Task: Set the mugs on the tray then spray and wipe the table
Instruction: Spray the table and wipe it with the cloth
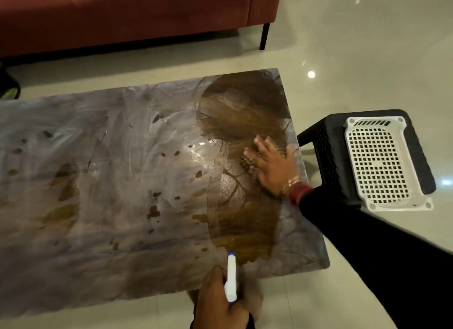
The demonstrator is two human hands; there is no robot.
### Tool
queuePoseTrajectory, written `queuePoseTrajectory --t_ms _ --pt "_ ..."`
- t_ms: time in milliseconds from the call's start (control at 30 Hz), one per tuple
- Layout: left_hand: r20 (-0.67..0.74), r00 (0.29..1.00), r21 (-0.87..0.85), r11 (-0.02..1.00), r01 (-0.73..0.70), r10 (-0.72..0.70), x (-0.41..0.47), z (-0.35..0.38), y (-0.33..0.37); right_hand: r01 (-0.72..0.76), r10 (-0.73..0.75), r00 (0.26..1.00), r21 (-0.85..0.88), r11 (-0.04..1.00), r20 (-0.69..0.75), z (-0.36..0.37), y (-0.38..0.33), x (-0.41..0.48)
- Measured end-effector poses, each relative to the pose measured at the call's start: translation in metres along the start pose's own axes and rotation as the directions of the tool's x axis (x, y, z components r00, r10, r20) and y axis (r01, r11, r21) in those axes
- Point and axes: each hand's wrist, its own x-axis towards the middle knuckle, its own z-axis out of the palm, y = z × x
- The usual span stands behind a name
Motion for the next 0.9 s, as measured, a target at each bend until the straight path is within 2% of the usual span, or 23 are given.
queuePoseTrajectory --t_ms 33,67,100,167,267,333,400,500,567,600,733,900 --pt "0.082 0.997 0.03 0.999 0.013 -0.015 -0.002 -0.001 0.004 -0.084 0.084 0.996 0.008 0.996 -0.011 -0.009 0.014 0.019" --pt "0.089 0.996 0.066 0.998 0.017 -0.023 -0.005 0.004 0.001 -0.107 0.107 0.994 -0.009 0.994 -0.014 -0.01 0.019 0.024" --pt "0.047 0.999 0.11 0.994 -0.005 0.0 -0.006 0.01 -0.004 -0.061 0.061 0.998 -0.012 0.998 -0.018 -0.003 0.018 0.016" --pt "-0.02 1.0 0.172 0.985 -0.011 0.014 -0.013 0.016 -0.003 0.127 -0.127 0.992 -0.022 0.992 -0.007 0.019 0.001 -0.04" --pt "-0.022 1.0 0.115 0.993 -0.003 0.006 -0.013 0.023 0.006 0.406 -0.403 0.914 -0.054 0.912 0.054 0.057 -0.022 -0.162" --pt "-0.043 0.998 0.159 0.987 -0.034 0.041 -0.005 0.031 0.005 0.481 -0.474 0.875 -0.074 0.873 0.093 0.064 -0.011 -0.192" --pt "-0.019 0.995 0.144 0.985 -0.098 0.102 -0.002 0.038 0.001 0.435 -0.432 0.899 -0.046 0.899 0.073 0.056 0.007 -0.169" --pt "0.048 0.991 0.107 0.986 -0.13 0.126 -0.002 0.05 0.0 0.161 -0.161 0.987 0.065 0.985 -0.007 0.031 0.037 -0.083" --pt "0.04 0.995 0.096 0.991 -0.098 0.094 0.001 0.055 0.005 0.013 -0.011 1.0 0.103 0.995 -0.02 0.008 0.057 -0.02" --pt "0.039 0.996 0.077 0.993 -0.088 0.085 0.004 0.055 0.008 -0.013 0.015 1.0 0.1 0.995 -0.019 -0.001 0.066 0.006" --pt "0.114 0.981 0.054 0.985 -0.162 0.155 0.013 0.058 0.019 0.0 0.0 0.999 0.009 1.0 -0.037 -0.003 0.072 0.033" --pt "0.056 0.975 0.073 0.973 -0.219 0.215 -0.003 0.058 0.028 0.072 -0.071 0.995 0.018 0.997 -0.063 0.043 0.024 -0.1"
